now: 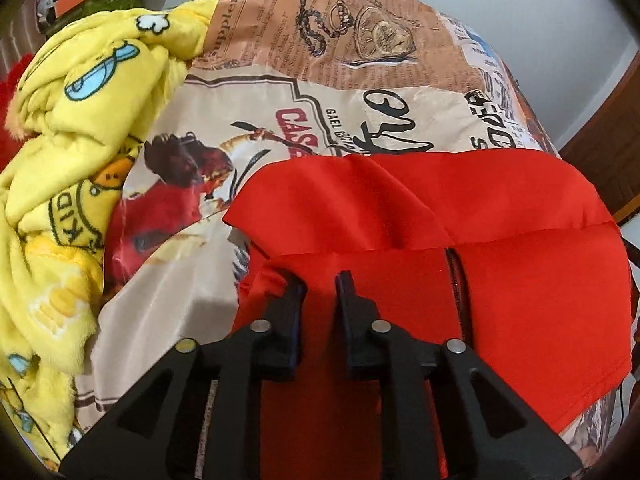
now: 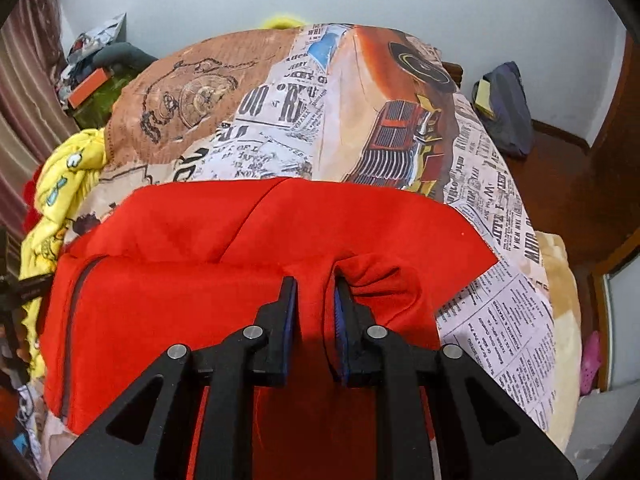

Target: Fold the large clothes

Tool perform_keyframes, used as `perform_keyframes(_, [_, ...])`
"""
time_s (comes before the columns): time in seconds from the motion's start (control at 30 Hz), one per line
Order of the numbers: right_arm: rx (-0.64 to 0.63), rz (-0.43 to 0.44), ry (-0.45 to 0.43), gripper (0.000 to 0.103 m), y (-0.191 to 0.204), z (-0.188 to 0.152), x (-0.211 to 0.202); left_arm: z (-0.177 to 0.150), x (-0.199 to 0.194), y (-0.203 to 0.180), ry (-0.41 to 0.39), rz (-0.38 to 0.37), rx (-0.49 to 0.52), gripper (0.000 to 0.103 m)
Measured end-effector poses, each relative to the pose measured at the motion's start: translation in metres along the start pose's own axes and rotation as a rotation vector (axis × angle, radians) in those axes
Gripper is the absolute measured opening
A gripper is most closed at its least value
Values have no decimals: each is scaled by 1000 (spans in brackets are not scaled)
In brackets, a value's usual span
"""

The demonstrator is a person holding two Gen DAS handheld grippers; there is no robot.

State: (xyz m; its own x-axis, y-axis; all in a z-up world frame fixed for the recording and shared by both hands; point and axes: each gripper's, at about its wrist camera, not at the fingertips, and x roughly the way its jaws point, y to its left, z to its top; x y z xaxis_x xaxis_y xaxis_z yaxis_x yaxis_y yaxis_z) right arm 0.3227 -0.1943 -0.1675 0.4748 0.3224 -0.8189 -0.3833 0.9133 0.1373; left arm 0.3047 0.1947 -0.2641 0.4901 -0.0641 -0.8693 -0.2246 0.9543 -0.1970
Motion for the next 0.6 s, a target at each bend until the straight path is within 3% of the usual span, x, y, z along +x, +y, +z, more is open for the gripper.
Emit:
perform_keyframes(0.13, [-2, -62, -23, 36, 0, 4, -21, 8, -15, -4, 3, 47, 45, 23])
perform_keyframes(0.27, [-43, -142, -104, 37, 3, 5, -62, 13, -50, -12, -68, 118, 114, 37])
perform_keyframes(0.37, [-50, -113, -136, 38, 4, -3, -90, 6, -78, -17, -124, 142, 150, 51])
perform_keyframes(0.4, [-56, -100, -139, 39, 5, -8, -100, 1, -88, -18, -136, 131, 156, 51])
perform_keyframes(0.5, [-91, -62, -140, 46, 12, -29, -122, -17, -109, -22, -143, 101, 171, 56])
perform_keyframes(0.57, [-110, -43, -133, 48, 18, -46, -129, -32, -118, -25, -145, 93, 177, 67])
perform_keyframes(0.6, [-116, -36, -124, 48, 21, -51, -128, -41, -121, -27, -144, 92, 183, 67])
